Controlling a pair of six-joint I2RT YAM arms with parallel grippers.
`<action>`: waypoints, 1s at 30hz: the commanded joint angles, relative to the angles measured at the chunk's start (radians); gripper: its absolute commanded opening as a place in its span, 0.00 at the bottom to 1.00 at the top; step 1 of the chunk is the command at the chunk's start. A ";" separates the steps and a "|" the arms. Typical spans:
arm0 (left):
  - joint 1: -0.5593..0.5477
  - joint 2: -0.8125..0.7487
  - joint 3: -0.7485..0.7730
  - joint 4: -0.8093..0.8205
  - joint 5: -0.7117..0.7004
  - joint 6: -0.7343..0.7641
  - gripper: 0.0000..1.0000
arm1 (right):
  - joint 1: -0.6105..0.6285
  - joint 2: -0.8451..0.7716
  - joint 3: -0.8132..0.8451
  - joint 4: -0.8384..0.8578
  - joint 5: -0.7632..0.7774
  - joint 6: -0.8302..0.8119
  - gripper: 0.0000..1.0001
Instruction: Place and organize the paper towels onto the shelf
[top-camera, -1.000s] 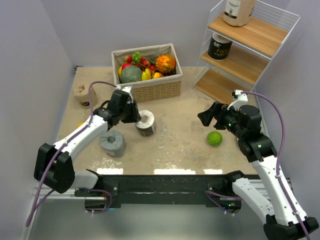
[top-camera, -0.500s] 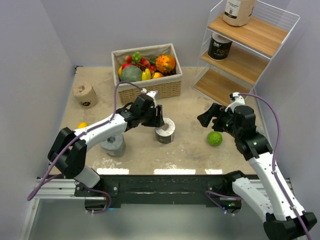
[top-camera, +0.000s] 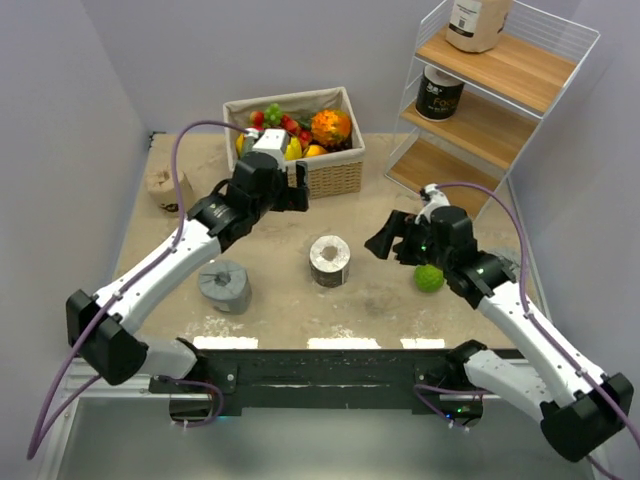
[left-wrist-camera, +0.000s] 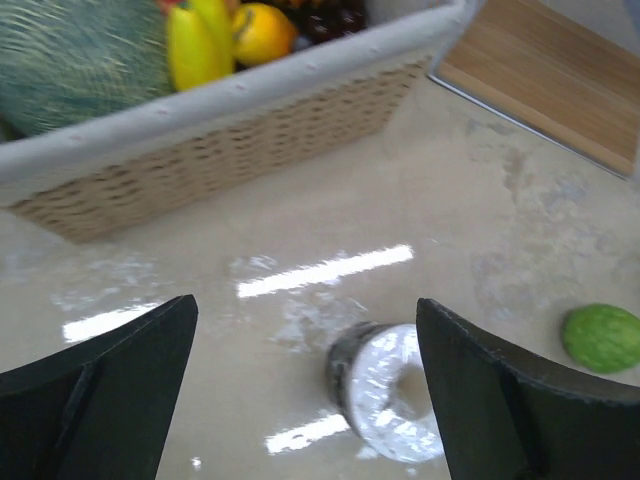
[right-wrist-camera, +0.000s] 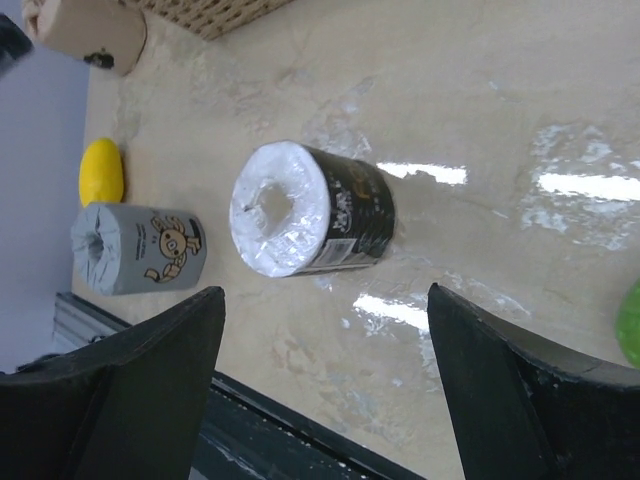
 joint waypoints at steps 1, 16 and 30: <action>0.012 -0.122 -0.080 -0.041 -0.276 0.109 0.97 | 0.150 0.064 0.062 0.105 0.086 -0.069 0.85; 0.006 -0.397 -0.281 -0.033 -0.736 0.060 1.00 | 0.519 0.657 0.490 -0.076 0.458 -0.081 0.75; 0.006 -0.618 -0.387 0.117 -0.700 0.077 1.00 | 0.546 0.828 0.616 -0.204 0.532 -0.084 0.67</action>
